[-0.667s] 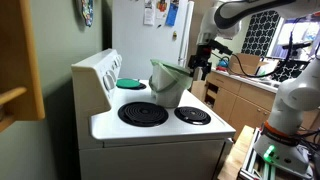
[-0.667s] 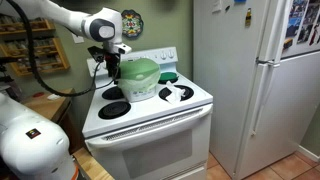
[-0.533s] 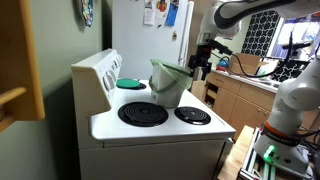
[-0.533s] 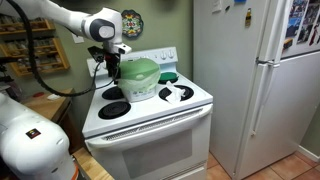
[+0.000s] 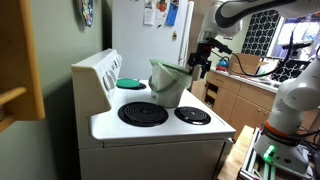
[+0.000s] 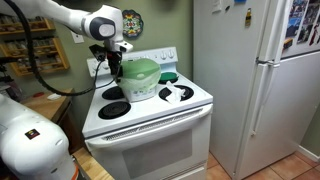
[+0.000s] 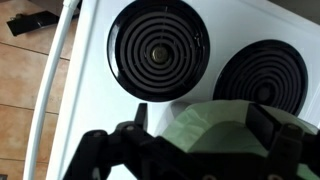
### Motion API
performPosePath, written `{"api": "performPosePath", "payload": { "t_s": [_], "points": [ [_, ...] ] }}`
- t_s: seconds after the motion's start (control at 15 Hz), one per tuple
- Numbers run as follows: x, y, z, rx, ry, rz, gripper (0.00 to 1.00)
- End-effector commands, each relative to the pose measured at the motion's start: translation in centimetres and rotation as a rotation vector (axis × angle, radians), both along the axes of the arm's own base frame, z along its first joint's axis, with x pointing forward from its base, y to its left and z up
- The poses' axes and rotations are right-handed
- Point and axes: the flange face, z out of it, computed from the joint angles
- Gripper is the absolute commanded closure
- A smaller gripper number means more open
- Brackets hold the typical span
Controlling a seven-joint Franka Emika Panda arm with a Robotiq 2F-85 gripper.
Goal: Open the lid to the bin and place the paper towel into it
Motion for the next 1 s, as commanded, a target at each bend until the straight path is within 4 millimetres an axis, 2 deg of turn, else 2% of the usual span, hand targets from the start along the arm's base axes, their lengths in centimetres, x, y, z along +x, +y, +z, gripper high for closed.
{"api": "performPosePath", "payload": {
  "t_s": [0.0,0.13,0.2,0.33,0.6,0.67,0.93],
  "points": [
    [-0.6,-2.9,2.2,0.009,-0.113,-0.074,0.00],
    [-0.4,-5.0,2.6,0.064,-0.122,-0.084,0.00],
    [0.4,-3.2,2.6,0.029,-0.099,-0.074,0.00],
    [0.4,-4.8,3.1,0.043,-0.115,-0.083,0.00],
    [0.3,-5.0,3.0,0.045,-0.114,-0.084,0.00],
    [0.5,-5.6,2.9,0.050,-0.110,-0.095,0.00],
    [1.2,-10.1,3.3,0.116,-0.174,-0.149,0.00]
  ]
}}
